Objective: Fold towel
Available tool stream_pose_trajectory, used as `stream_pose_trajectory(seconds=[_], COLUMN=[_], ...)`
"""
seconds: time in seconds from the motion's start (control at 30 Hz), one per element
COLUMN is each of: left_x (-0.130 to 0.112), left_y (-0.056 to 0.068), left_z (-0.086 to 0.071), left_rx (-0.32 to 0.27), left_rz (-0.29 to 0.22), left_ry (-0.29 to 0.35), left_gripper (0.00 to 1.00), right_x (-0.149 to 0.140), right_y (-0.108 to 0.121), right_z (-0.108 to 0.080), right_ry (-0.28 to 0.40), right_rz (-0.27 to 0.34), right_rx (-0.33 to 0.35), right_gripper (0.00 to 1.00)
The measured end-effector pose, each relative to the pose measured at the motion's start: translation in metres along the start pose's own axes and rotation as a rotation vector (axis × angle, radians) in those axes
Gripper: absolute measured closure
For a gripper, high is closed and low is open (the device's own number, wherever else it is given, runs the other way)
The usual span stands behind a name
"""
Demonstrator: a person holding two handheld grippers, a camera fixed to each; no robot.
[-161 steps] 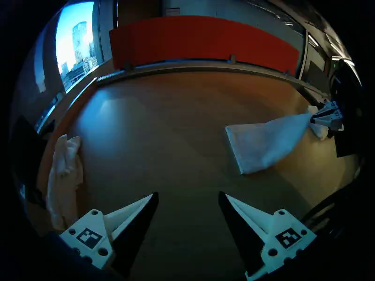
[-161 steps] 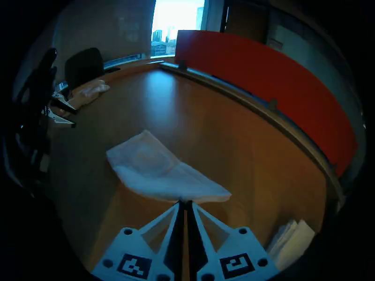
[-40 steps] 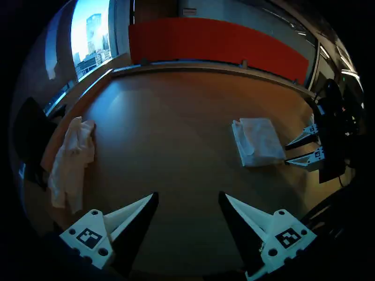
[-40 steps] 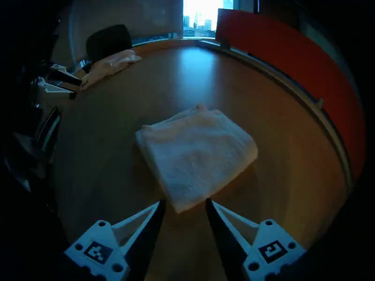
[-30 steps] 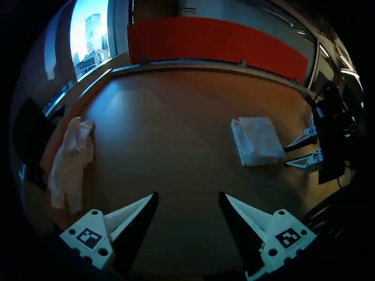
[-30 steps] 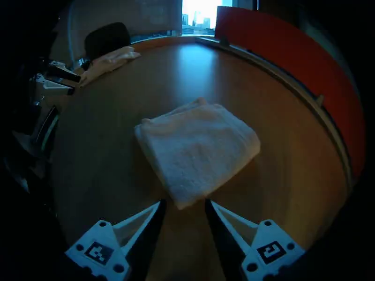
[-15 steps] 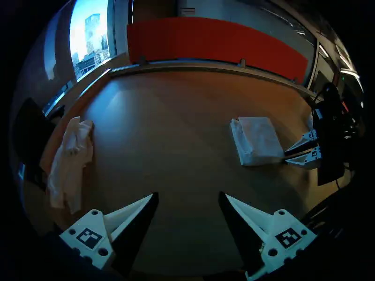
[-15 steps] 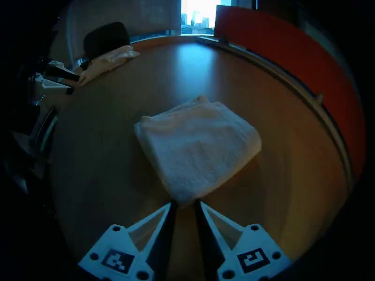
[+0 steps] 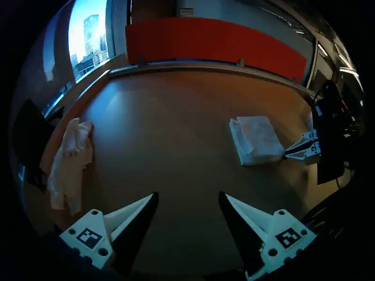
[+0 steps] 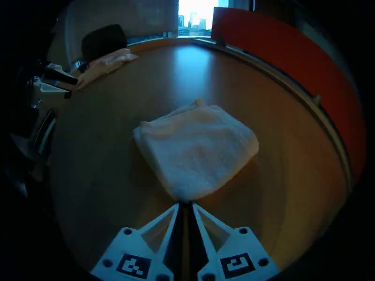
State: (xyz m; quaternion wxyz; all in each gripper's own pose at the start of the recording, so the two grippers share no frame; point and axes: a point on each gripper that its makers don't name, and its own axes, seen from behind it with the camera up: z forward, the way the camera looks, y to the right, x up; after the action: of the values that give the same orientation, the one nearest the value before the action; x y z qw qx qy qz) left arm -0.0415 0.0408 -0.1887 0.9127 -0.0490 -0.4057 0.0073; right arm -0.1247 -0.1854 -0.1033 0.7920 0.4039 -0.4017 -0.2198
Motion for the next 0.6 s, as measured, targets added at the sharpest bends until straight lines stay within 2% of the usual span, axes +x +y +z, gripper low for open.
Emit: stream_pose_trajectory(seconds=[0.27,0.6], left_x=[0.004,0.019], left_y=[0.001,0.008], left_z=[0.001,0.002], left_rx=[-0.013,-0.035], left_rz=[0.004,0.015], left_ry=[0.012,0.047], left_gripper=[0.06,0.06], right_x=[0.030,0.095], right_y=[0.014,0.043], right_z=[-0.018,-0.050], right_ry=[0.039,0.123], right_rz=[-0.013,-0.056], right_rx=[-0.031,-0.092], right_gripper=[0.96,0.96])
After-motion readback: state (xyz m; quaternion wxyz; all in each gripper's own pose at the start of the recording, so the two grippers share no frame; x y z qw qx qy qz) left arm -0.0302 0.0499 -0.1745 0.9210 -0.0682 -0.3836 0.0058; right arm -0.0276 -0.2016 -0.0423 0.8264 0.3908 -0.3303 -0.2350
